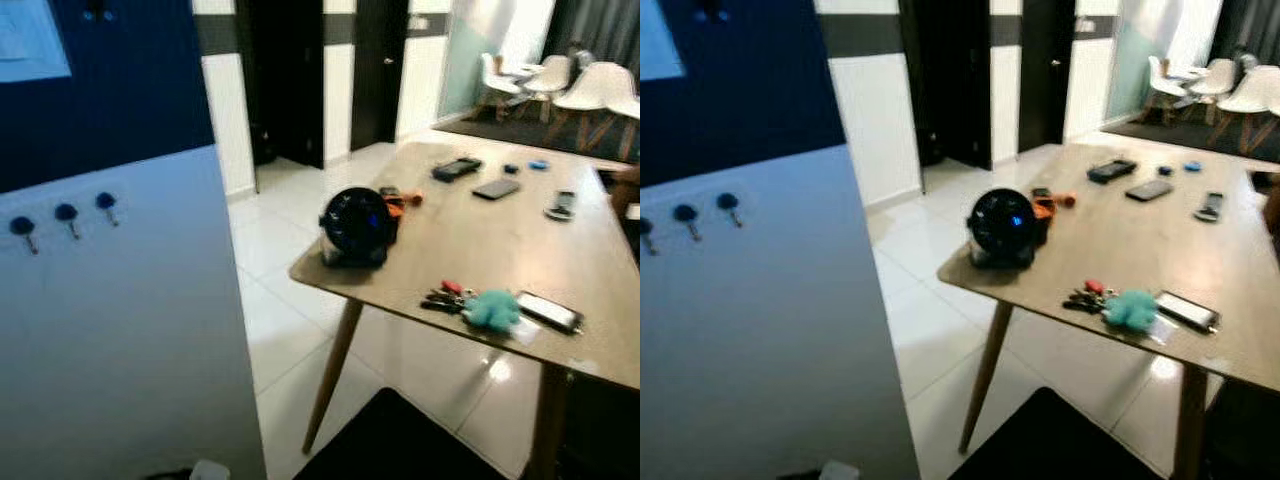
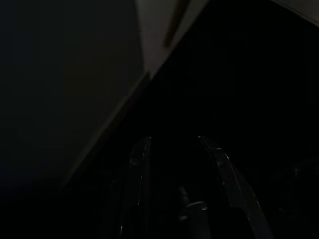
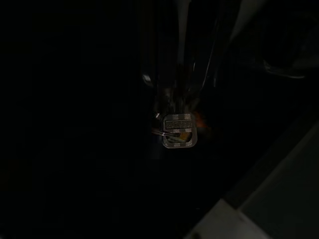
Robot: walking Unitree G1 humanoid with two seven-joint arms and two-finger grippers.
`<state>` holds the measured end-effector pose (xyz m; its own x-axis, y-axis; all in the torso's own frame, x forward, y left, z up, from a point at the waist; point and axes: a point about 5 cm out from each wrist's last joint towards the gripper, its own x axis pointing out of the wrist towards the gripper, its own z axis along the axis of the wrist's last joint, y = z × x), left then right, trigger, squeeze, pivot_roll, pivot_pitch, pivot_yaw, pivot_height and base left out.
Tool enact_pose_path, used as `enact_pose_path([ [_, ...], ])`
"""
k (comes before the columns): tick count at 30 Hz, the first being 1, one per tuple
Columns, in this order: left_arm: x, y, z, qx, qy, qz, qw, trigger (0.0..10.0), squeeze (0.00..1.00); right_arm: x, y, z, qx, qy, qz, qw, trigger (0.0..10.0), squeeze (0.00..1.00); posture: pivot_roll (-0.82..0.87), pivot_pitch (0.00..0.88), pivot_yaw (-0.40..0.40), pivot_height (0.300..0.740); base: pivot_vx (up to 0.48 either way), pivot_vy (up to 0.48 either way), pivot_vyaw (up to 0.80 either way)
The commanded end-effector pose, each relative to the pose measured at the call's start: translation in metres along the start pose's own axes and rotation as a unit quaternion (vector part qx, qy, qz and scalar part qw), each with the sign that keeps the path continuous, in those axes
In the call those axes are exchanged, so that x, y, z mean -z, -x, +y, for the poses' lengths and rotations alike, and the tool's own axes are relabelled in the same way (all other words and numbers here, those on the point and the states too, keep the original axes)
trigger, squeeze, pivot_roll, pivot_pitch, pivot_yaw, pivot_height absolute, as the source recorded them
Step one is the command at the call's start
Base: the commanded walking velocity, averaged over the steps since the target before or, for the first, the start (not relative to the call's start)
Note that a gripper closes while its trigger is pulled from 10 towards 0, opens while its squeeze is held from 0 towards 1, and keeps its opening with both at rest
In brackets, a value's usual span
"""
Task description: Hang keys on a hook
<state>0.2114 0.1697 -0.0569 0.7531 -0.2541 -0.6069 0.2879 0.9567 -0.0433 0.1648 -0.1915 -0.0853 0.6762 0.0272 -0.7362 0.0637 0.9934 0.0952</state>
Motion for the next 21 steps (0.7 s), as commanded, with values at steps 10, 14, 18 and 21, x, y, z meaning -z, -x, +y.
enact_pose_path([
  [10,0.0062,0.0030,0.0039,-0.017,-0.001,0.011,1.000,10.0,0.00,0.0009,-0.0001,0.0023,-0.007,0.010,0.002,1.000,10.0,0.00,0.04,0.026,0.034,0.740,0.000,0.000,0.80],
  [14,0.0060,0.0030,0.0050,-0.021,-0.001,0.011,1.000,10.0,0.00,0.0001,-0.0003,0.0020,-0.007,0.013,0.002,1.000,10.0,0.00,0.04,0.022,0.033,0.740,0.000,0.000,0.80],
  [18,0.0059,0.0031,0.0058,-0.022,-0.001,0.011,1.000,10.0,0.00,0.0000,-0.0004,0.0021,-0.008,0.014,0.002,1.000,10.0,0.00,0.04,0.020,0.033,0.740,0.000,0.000,0.80],
  [21,0.0059,0.0032,0.0061,-0.024,0.000,0.012,1.000,10.0,0.00,0.0001,-0.0004,0.0022,-0.008,0.014,0.002,1.000,10.0,0.00,0.04,0.020,0.033,0.740,0.000,0.000,0.80],
])
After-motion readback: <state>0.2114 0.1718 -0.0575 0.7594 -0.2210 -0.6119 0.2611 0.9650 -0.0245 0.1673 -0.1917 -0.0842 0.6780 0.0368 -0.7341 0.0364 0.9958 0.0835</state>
